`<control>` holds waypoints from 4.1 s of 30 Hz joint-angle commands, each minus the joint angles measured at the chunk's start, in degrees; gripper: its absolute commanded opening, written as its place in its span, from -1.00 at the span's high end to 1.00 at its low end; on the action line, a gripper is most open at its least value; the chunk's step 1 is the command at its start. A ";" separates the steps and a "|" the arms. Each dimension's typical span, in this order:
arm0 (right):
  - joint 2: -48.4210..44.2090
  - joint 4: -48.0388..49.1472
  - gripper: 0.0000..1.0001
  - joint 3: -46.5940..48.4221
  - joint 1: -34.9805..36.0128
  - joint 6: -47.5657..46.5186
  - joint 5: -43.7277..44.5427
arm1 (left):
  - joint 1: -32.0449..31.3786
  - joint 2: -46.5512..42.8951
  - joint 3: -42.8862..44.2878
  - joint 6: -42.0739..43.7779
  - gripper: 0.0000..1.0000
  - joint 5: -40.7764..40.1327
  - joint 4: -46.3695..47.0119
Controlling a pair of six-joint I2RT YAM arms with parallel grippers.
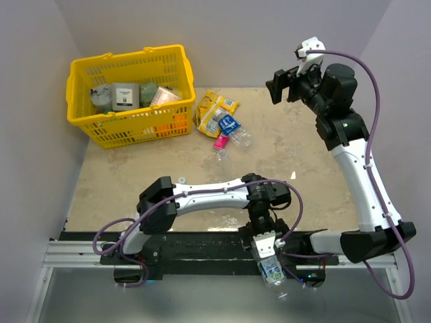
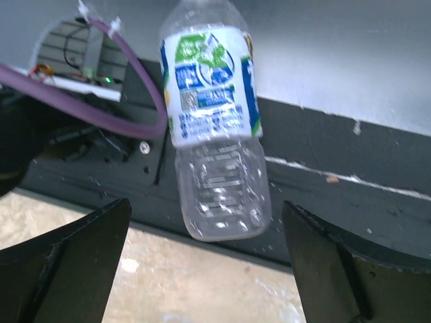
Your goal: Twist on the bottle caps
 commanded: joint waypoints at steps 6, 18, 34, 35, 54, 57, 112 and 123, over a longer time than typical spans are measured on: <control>1.35 2.98 -0.79 1.84 -0.92 3.12 -2.00 | -1.79 4.04 -0.82 -1.75 -0.99 5.79 8.74; 3.99 3.51 -0.79 4.04 -1.62 4.26 -3.67 | -1.36 9.41 0.41 4.84 -0.79 3.66 3.82; 8.39 2.46 -0.76 10.45 -1.89 3.74 -5.60 | 9.80 -13.38 -15.22 -5.33 0.28 2.79 15.11; 8.21 2.37 -0.77 10.80 -1.89 3.82 -5.95 | 11.03 -16.58 -18.89 -8.14 0.29 2.27 17.68; 11.81 28.01 -0.70 7.20 -1.89 44.22 -47.61 | 46.26 -51.77 -43.45 -79.78 1.00 -27.53 66.92; 12.61 28.74 -0.70 6.32 -1.71 44.96 -47.44 | 47.86 -51.24 -42.84 -81.81 1.00 -26.39 68.86; 20.51 -12.04 1.00 22.05 15.51 -7.60 -38.47 | 48.22 -53.52 -50.65 -81.38 -0.99 -5.73 75.98; 23.93 -29.66 1.00 32.93 18.76 -22.17 -47.79 | 48.92 -56.07 -53.38 -79.10 -0.99 -9.51 73.61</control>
